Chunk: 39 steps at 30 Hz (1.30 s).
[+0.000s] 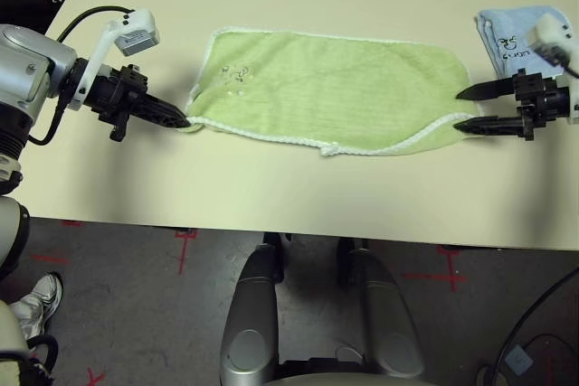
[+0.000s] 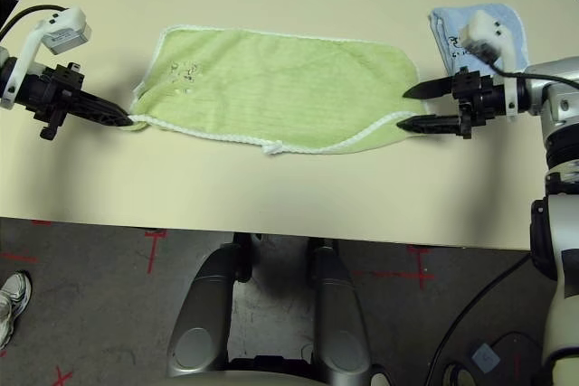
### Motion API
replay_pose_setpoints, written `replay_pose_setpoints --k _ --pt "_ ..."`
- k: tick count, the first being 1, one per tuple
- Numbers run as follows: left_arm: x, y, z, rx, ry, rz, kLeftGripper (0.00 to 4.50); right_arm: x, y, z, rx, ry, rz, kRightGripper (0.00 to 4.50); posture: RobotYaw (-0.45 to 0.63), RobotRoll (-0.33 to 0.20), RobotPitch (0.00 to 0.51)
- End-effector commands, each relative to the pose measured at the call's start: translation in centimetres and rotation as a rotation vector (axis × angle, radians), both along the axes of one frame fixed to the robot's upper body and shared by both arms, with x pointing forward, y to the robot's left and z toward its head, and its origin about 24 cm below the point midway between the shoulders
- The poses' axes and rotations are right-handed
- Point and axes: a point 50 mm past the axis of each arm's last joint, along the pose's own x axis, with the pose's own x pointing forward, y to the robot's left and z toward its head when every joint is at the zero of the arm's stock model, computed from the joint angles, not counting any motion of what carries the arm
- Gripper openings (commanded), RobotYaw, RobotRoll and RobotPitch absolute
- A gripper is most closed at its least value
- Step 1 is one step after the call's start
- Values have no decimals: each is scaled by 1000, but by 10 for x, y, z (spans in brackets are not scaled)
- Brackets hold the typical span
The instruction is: Fold the towel and set it aside.
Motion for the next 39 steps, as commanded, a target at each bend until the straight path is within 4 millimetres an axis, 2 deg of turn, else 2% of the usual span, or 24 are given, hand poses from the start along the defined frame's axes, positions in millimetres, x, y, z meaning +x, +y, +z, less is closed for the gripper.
replay_pose_setpoints --k 1,3,7,12,13,18,24,26,30,32,33,35,37,39 --pt "-2 1 -1 5 10 2 0 2 5 -6 -25 17 25 4089 86 0 375" --pt "-1 1 -1 4 10 3 0 5 11 -8 -23 18 47 3576 87 0 375" --pt "-1 0 -1 2 10 4 0 6 17 -8 -15 27 64 2076 90 0 375" --pt "-1 1 -1 5 10 8 0 3 9 3 -5 18 35 239 88 0 372" --pt "-2 2 -1 6 9 11 0 2 7 7 2 3 29 15 88 0 370" --pt "-2 9 3 -19 -5 57 0 -4 -4 32 140 -217 13 15 70 0 365" --pt "-7 12 6 -35 -9 71 0 -13 -15 36 172 -421 -9 15 57 0 366" --pt "-8 9 8 -57 -6 64 0 -13 -14 34 182 -402 1 15 65 0 368" --pt "-3 2 18 -117 -25 67 0 -10 -13 32 323 -154 -55 15 68 0 370" --pt "10 0 21 -135 -113 111 0 -2 -7 29 314 -123 -112 15 65 0 369" --pt "21 -2 23 -146 -205 166 0 6 -3 30 301 -172 -153 15 65 0 369" --pt "47 -8 30 -151 -494 347 0 26 9 37 237 -359 -292 15 64 0 370" --pt "64 -14 49 -189 -800 540 0 44 20 62 271 -618 -497 15 67 0 367" --pt "68 -21 69 -268 -972 632 0 49 26 93 371 -821 -650 15 71 0 367"
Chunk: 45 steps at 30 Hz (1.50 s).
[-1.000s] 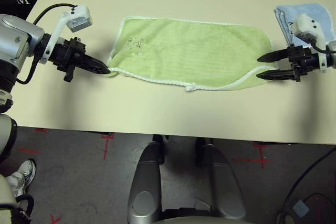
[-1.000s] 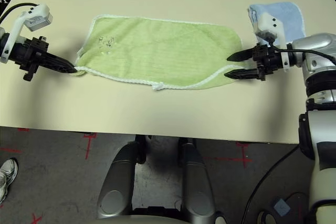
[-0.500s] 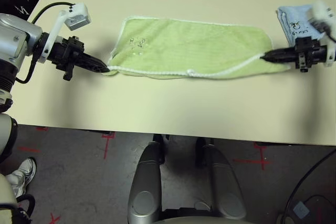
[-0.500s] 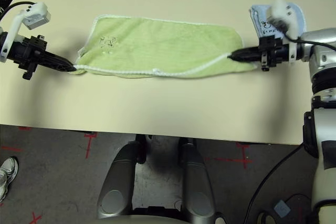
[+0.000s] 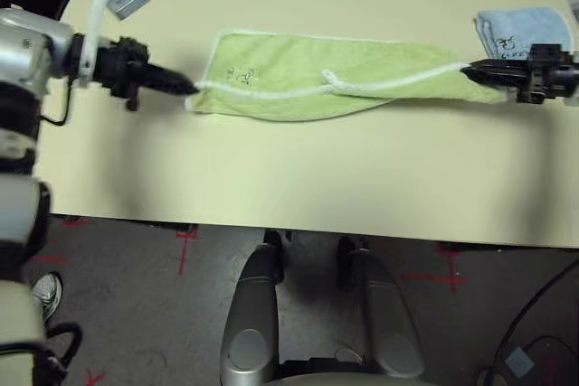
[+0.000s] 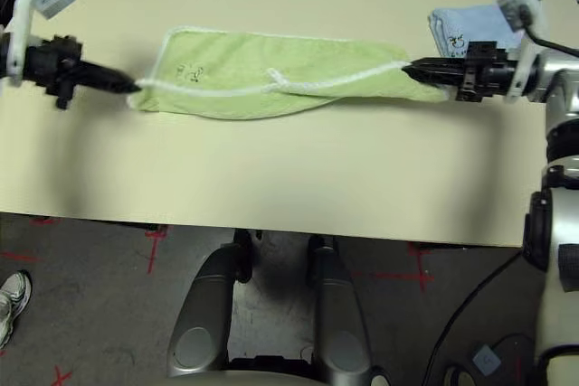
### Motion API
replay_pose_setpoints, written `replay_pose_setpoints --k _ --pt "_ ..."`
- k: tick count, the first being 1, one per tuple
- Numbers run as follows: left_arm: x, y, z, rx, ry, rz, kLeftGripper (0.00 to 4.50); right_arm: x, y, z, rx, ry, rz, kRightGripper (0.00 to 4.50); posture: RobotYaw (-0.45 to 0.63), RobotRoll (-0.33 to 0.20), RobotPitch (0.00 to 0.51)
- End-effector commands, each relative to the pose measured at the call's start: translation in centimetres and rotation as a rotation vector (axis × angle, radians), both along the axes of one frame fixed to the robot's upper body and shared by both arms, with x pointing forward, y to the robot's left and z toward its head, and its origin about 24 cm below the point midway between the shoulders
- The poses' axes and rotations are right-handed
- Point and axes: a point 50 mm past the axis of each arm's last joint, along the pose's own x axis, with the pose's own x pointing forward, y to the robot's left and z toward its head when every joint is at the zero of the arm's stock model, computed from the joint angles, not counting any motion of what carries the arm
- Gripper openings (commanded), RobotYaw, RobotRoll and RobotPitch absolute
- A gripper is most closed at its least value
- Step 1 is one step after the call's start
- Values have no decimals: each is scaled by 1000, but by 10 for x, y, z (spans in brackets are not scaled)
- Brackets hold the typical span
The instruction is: Fold the towel and set it aside.
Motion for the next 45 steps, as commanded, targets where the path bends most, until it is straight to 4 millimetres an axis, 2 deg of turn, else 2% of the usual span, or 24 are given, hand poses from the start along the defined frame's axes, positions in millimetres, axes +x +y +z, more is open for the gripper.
replay_pose_setpoints --k 1,4,6,7,9,13,15,17,18,19,25,31,36,39,42,44,45 --pt "2 7 41 -90 -345 227 0 2 -5 51 138 -335 -294 15 65 0 366" --pt "-6 2 77 -179 -546 279 0 -6 -2 92 246 -550 -380 15 65 0 364" --pt "-16 2 102 -254 -687 316 0 -15 -1 111 301 -658 -371 15 65 0 363" --pt "-19 4 109 -278 -726 330 0 -16 -1 113 314 -678 -364 15 63 0 362" --pt "-22 5 114 -304 -764 321 0 -14 2 105 283 -647 -293 15 63 0 364" --pt "-11 8 79 -207 -578 216 0 -6 8 59 165 -424 -62 15 60 0 366" --pt "-6 12 52 -102 -402 154 0 -5 5 38 60 -334 -11 15 60 0 374" --pt "-10 29 0 116 -18 19 0 -9 -8 -14 -174 -24 92 15 60 0 374" --pt "-15 36 -16 174 125 -31 0 -13 -14 -31 -243 97 120 15 63 0 379" --pt "-20 39 -26 192 239 -84 0 -16 -18 -40 -271 148 132 15 65 0 380" --pt "-32 32 -22 139 397 -229 0 -23 -23 -41 -370 181 179 15 67 0 382" --pt "-40 26 -11 107 450 -290 0 -25 -26 -37 -393 171 193 15 69 0 375" --pt "-43 19 2 54 446 -320 0 -26 -26 -35 -331 135 210 15 73 0 374" --pt "-42 18 3 49 440 -308 0 -25 -25 -31 -250 134 227 15 75 0 374" --pt "-42 19 0 51 448 -304 0 -28 -24 -31 -230 186 287 760 72 0 375" --pt "-42 19 -2 50 452 -304 0 -29 -23 -33 -238 231 324 1409 70 0 375" --pt "-41 20 -2 50 454 -303 0 -30 -23 -34 -259 256 341 1869 70 0 375"
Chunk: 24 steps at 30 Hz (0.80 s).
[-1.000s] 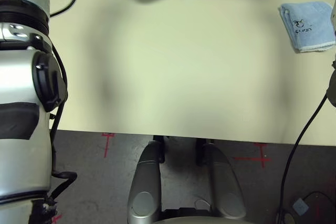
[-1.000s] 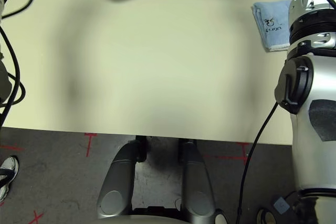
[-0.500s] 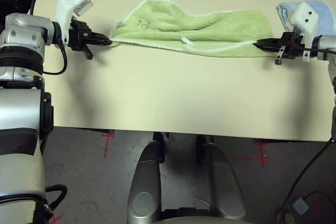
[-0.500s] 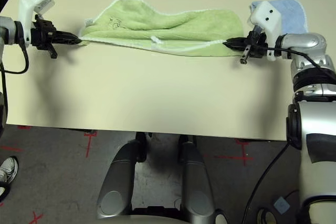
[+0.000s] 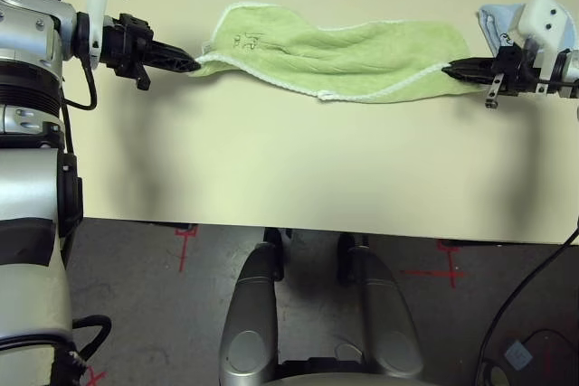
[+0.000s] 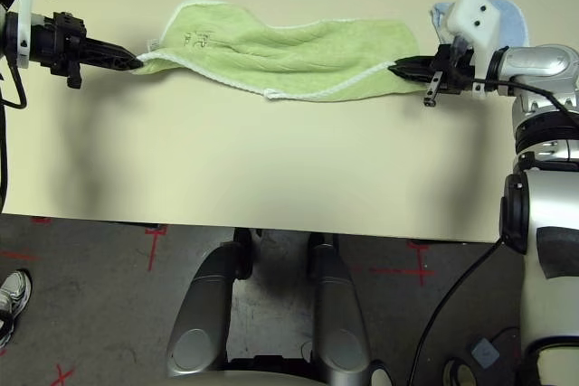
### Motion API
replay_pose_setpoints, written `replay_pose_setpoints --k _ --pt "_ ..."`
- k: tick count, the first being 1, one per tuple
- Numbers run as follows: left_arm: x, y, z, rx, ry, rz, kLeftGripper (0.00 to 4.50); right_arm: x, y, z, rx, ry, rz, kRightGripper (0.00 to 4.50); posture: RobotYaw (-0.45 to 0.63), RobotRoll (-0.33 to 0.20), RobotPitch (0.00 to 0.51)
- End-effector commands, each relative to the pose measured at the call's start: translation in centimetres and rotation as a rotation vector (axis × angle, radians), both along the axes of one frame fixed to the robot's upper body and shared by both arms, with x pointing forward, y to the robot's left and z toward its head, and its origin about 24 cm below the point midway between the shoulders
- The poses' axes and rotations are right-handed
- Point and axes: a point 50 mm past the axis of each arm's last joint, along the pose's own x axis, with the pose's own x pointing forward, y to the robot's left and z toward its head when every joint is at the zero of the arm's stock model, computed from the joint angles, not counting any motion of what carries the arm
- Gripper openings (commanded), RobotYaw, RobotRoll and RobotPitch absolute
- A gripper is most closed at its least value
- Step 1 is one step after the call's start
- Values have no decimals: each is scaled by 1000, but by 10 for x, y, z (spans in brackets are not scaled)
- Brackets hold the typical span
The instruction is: Fold the towel and set it aside.
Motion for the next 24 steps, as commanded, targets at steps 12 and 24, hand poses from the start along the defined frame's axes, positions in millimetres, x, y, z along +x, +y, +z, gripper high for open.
replay_pose_setpoints --k 12,24 --pt "0 4 -6 -2 13 12 0 -4 5 -2 -157 102 84 4263 69 0 374" --pt "-1 8 -10 1 26 21 0 -5 -1 6 -120 107 55 54 63 0 367"
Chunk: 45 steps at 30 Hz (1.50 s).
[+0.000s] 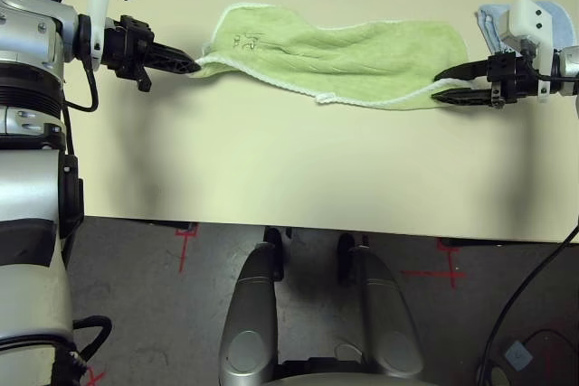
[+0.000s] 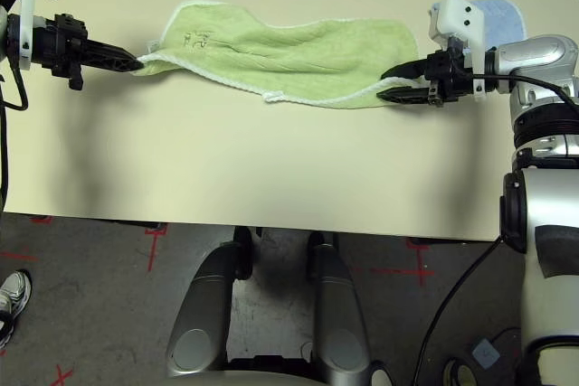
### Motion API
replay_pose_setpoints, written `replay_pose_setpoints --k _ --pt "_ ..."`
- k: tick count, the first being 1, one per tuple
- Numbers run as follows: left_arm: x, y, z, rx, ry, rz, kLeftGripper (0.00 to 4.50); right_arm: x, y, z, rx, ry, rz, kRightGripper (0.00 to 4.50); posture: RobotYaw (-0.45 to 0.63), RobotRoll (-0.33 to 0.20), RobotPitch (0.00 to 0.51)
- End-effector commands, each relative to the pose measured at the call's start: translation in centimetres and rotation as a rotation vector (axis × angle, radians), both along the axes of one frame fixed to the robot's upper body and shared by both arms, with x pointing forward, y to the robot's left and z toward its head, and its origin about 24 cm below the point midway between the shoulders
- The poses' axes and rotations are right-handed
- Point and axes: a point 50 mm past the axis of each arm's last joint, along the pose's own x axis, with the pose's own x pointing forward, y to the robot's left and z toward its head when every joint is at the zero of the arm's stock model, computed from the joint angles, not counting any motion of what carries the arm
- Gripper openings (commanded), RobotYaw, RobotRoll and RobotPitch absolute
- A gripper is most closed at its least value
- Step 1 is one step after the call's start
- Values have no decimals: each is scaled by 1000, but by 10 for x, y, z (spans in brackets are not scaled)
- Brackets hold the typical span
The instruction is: Fold the towel and set it aside.
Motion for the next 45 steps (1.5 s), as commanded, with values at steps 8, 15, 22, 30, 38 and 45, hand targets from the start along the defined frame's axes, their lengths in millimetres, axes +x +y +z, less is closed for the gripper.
replay_pose_setpoints --k 8,15,22,30,38,45 --pt "5 11 -12 -14 -8 92 0 15 12 21 214 -174 -126 17 63 0 365" --pt "35 -7 56 -109 -761 504 0 33 28 98 338 -733 -553 17 80 0 358" --pt "14 -11 107 -395 -974 403 0 13 16 126 548 -844 -440 17 69 0 354" --pt "12 19 -6 85 -152 144 0 16 23 28 74 -366 -78 17 62 0 367" --pt "-7 21 -3 173 17 -40 0 10 14 15 -13 -258 -17 17 60 0 365" --pt "-16 26 3 196 29 -51 0 -5 2 16 59 -77 106 17 63 0 362"
